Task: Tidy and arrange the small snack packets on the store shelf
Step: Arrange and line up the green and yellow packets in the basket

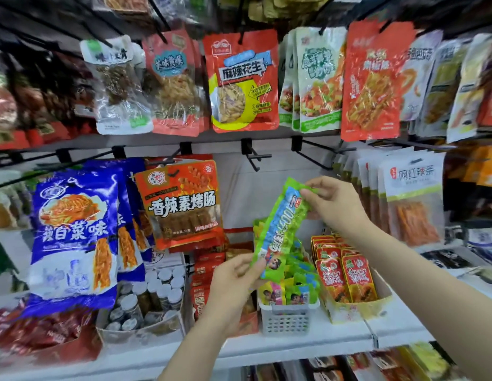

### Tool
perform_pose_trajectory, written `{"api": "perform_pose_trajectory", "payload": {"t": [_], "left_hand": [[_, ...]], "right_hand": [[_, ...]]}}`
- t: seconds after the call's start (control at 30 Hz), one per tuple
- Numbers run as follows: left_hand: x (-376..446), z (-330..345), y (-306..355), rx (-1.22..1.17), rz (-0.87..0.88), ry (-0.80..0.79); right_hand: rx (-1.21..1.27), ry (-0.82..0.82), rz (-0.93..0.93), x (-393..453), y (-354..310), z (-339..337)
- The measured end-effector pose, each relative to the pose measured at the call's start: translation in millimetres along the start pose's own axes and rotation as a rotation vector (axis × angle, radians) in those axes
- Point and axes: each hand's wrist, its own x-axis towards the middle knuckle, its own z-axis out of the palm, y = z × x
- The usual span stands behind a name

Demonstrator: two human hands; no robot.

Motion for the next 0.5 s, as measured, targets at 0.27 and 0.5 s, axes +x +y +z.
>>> {"api": "perform_pose_trajectory", "payload": {"t": [0.27, 0.5], "left_hand": [[-23.0, 0.1, 14.3, -0.065, -0.044, 0.195], [-35.6, -4.9, 21.2, -0.299, -0.106, 0.087]], "right_hand": [[0.081, 0.033, 0.134, -14.4, -1.6, -6.0], [0.104, -0.004, 0.135, -17.4, -1.4, 1.8]]}}
